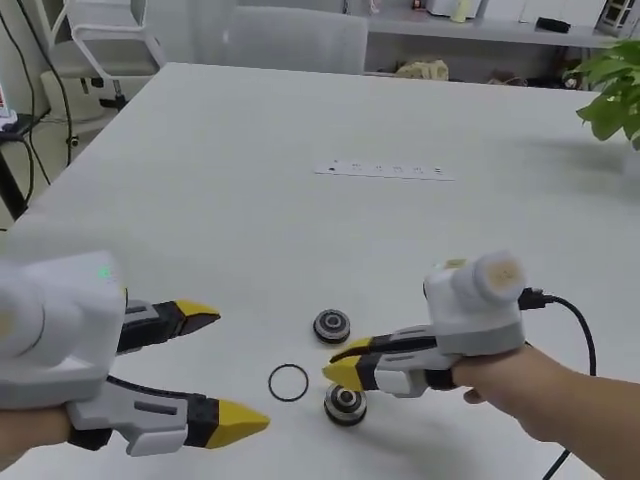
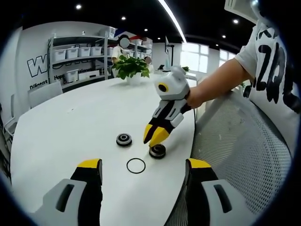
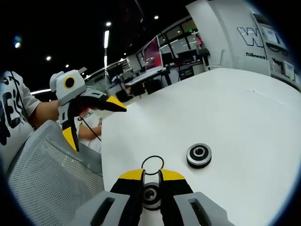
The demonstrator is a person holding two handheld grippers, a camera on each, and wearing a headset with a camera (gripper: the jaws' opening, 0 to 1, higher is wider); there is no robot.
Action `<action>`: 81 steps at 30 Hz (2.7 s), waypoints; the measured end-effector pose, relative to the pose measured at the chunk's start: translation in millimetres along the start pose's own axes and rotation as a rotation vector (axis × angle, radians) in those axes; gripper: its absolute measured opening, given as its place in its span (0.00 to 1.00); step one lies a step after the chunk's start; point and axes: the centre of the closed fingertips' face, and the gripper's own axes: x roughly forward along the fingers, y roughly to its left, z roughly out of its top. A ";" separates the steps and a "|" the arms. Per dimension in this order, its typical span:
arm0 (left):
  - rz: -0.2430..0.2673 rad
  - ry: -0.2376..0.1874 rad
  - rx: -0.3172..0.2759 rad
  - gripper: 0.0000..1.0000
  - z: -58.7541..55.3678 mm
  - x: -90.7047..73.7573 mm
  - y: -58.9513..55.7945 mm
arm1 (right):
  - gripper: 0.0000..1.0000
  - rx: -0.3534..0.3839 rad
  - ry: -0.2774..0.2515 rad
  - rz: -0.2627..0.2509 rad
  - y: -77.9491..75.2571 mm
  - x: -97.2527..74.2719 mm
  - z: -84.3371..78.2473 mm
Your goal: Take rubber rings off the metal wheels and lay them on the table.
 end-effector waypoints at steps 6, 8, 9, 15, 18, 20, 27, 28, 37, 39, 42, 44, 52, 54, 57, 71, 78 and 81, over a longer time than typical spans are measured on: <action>-0.019 0.000 0.022 0.70 6.7 7.7 -2.6 | 0.10 -0.001 0.002 -0.001 -0.2 -5.9 -1.6; -0.028 0.002 0.029 0.70 8.1 9.9 -3.5 | 0.10 -0.006 0.006 0.001 0.5 -7.9 -2.4; -0.031 0.003 0.033 0.70 8.0 10.9 -3.4 | 0.10 -0.009 0.008 0.001 0.6 -8.9 -2.9; -0.048 0.003 0.034 0.69 10.5 15.5 -2.6 | 0.11 -0.023 0.025 -0.002 -0.1 -15.6 -8.6; -0.057 -0.007 0.026 0.68 14.0 17.2 -3.3 | 0.11 -0.020 0.026 -0.006 -1.5 -19.1 -10.6; -0.061 -0.009 0.026 0.68 15.5 18.7 -3.6 | 0.11 -0.016 0.025 -0.009 -2.0 -21.2 -11.0; -0.075 -0.003 0.035 0.68 17.1 23.4 -3.7 | 0.12 -0.028 0.029 -0.012 -1.4 -28.5 -10.9; -0.077 -0.006 0.034 0.67 17.8 23.9 -3.8 | 0.12 -0.031 0.030 -0.012 -1.3 -29.4 -11.1; -0.098 -0.020 0.036 0.65 27.0 32.2 -5.4 | 0.12 -0.049 0.051 -0.016 -2.0 -34.3 -17.3; -0.105 -0.015 0.040 0.65 26.4 34.3 -6.2 | 0.12 -0.060 0.060 -0.014 -1.5 -34.8 -19.2; -0.114 -0.007 0.044 0.64 25.1 37.2 -7.4 | 0.12 -0.069 0.071 -0.012 -0.5 -35.2 -21.8; -0.118 -0.004 0.045 0.63 24.3 38.8 -8.0 | 0.12 -0.070 0.076 -0.011 -0.4 -35.0 -23.3; -0.148 0.017 0.049 0.59 22.0 49.7 -11.0 | 0.14 -0.091 0.104 -0.008 -0.6 -31.7 -31.9; -0.156 0.024 0.051 0.58 20.3 52.4 -11.2 | 0.14 -0.093 0.109 -0.007 -0.8 -31.1 -33.8; -0.168 0.036 0.052 0.57 18.1 55.9 -12.9 | 0.14 -0.098 0.119 -0.004 -0.5 -30.1 -36.9; -0.221 0.100 0.065 0.51 1.6 74.5 -19.0 | 0.15 -0.151 0.163 -0.004 -1.9 -24.8 -48.3; -0.242 0.128 0.061 0.49 -5.5 81.9 -23.6 | 0.15 -0.172 0.175 -0.003 -1.4 -21.4 -51.6; -0.250 0.133 0.058 0.46 -6.7 84.4 -25.1 | 0.15 -0.181 0.181 -0.002 -1.6 -20.2 -53.4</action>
